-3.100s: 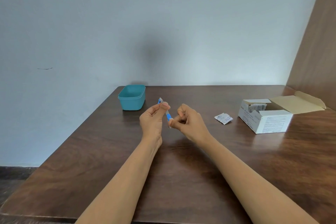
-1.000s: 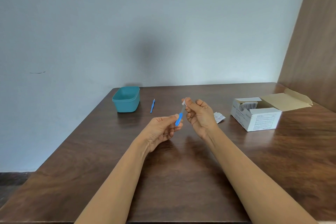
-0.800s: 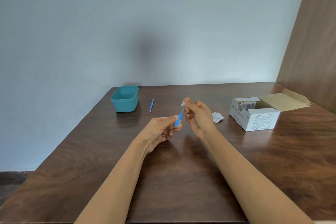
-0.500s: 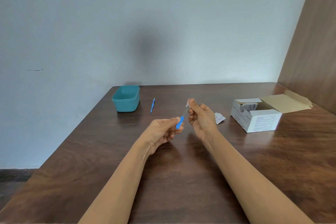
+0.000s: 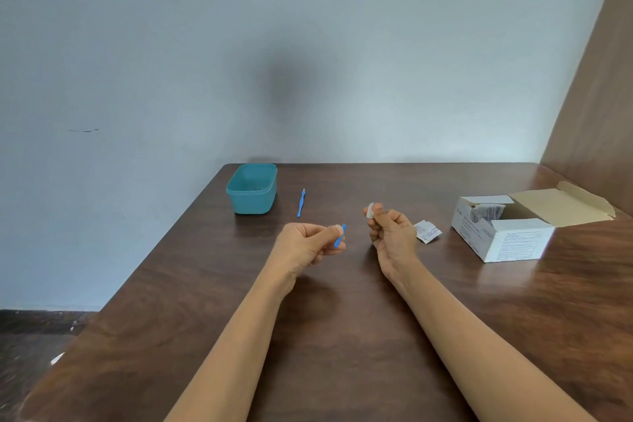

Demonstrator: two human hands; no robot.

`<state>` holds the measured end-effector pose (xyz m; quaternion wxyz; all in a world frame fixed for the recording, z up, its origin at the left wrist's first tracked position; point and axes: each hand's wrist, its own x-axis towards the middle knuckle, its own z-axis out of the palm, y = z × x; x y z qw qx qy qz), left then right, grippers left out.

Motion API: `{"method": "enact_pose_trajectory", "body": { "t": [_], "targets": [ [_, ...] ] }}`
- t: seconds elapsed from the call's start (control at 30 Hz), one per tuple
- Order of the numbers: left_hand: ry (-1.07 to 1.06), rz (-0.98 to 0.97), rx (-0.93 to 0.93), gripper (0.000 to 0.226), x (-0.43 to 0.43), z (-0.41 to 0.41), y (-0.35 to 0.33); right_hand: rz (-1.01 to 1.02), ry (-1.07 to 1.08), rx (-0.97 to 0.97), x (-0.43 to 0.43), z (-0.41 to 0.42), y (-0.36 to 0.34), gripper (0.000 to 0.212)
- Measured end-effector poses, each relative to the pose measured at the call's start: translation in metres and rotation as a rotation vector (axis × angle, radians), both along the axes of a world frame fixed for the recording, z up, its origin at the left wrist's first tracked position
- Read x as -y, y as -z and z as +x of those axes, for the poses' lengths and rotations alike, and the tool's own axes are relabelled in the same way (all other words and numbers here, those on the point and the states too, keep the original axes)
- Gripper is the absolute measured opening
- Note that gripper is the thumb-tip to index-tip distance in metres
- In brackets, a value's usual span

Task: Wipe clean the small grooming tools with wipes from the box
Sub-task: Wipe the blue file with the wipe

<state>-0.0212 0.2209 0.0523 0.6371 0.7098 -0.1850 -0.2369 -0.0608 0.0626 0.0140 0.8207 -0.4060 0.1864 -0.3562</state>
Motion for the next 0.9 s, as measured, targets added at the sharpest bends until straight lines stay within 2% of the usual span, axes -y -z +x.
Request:
{"method": "enact_pose_trajectory", "body": {
  "t": [0.1,0.2,0.3,0.4,0.5,0.67,0.9],
  "targets": [
    [-0.143,0.112,0.318,0.018,-0.015,0.021,-0.015,-0.184,-0.032,-0.046,-0.005,0.008,-0.001,0.032],
    [-0.37,0.382,0.626,0.025,-0.031,0.052,-0.03,-0.329,-0.091,-0.097,-0.01,0.018,-0.003,0.03],
    [-0.538,0.537,0.762,0.018,-0.039,0.086,-0.044,-0.361,-0.049,-0.118,-0.011,0.034,-0.005,0.029],
    [-0.607,0.71,0.847,0.019,-0.041,0.118,-0.056,-0.423,0.017,-0.168,-0.011,0.051,-0.004,0.027],
    [-0.575,0.91,0.943,0.021,-0.036,0.146,-0.064,-0.497,0.023,-0.21,-0.009,0.063,0.001,0.028],
    [-0.407,1.209,1.058,0.017,-0.019,0.177,-0.067,-0.544,0.017,-0.236,-0.003,0.068,0.007,0.027],
    [-0.211,1.423,1.103,0.026,0.005,0.203,-0.048,-0.554,-0.005,-0.245,0.002,0.074,0.012,0.027]
  ]
}}
